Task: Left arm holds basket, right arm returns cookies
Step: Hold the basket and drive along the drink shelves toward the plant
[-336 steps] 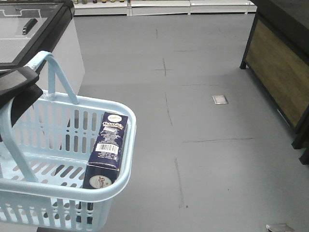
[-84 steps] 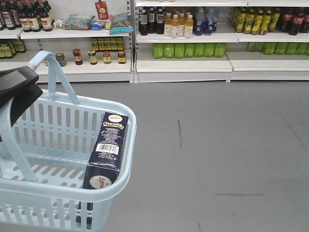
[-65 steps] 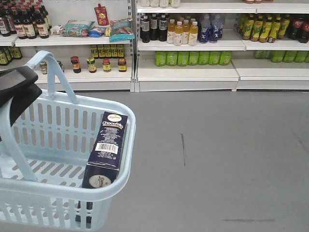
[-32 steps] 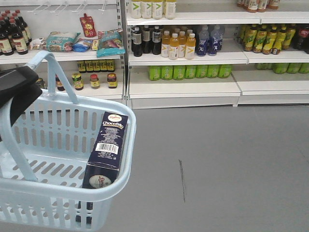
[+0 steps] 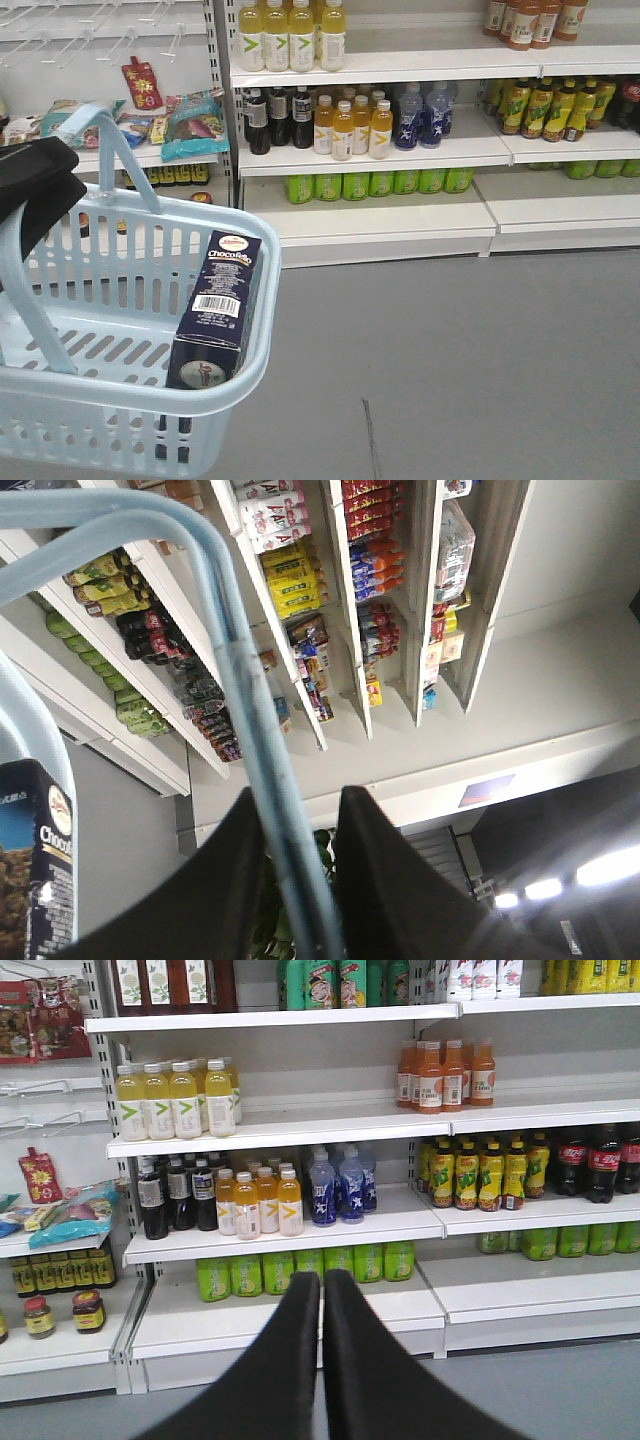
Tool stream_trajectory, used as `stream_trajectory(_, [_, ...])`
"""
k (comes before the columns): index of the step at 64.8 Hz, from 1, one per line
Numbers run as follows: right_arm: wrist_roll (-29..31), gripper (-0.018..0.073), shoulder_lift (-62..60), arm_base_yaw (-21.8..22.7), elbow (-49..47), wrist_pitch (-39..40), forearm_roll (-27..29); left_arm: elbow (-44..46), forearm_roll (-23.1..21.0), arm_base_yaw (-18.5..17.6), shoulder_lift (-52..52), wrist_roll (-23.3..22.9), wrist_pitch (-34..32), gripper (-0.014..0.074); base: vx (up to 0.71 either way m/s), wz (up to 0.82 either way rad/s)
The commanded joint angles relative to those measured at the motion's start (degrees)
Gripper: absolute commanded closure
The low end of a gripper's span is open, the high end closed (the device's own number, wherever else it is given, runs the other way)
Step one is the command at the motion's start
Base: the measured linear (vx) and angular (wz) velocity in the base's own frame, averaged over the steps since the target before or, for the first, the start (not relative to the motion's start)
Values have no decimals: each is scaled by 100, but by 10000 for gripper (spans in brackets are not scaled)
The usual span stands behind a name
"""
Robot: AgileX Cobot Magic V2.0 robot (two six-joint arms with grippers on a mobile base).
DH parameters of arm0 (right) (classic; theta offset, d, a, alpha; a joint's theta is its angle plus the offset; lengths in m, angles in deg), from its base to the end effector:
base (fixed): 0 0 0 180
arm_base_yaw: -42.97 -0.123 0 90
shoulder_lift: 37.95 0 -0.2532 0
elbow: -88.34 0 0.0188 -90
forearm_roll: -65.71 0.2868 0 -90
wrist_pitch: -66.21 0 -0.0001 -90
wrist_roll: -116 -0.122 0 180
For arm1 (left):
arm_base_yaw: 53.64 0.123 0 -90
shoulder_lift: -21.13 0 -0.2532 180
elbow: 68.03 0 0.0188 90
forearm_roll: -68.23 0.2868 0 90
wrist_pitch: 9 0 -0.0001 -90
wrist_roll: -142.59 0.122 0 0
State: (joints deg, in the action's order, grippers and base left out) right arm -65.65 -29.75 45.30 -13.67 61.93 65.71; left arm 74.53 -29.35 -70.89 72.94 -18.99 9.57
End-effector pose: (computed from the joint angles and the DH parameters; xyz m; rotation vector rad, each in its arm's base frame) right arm 0.1562 -0.0064 0.1958 0.0548 1.5781 -0.0093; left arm 0.2230 -0.1097 0.3512 -0.6371 1.6235 -1.5464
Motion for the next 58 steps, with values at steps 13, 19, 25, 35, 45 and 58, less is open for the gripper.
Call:
stream_trajectory(13, [50, 567, -70, 34, 1, 428, 0, 187, -372, -44, -53, 33, 77, 604, 44, -14])
stream_trajectory(19, [50, 567, -70, 34, 1, 428, 0, 187, -372, -44, -53, 33, 77, 604, 45, -21])
stream_trajectory(25, [50, 567, -70, 34, 1, 428, 0, 187, -372, -44, -53, 33, 77, 604, 44, -24])
stream_trajectory(35, [50, 567, -70, 34, 1, 428, 0, 187, -372, -44, -53, 33, 77, 604, 43, -24])
stream_trajectory(45, [50, 567, -70, 34, 1, 428, 0, 187, -372, -44, -53, 33, 77, 604, 42, -24])
stream_trajectory(58, [50, 567, -70, 34, 1, 428, 0, 187, -372, -44, -53, 33, 77, 604, 42, -28])
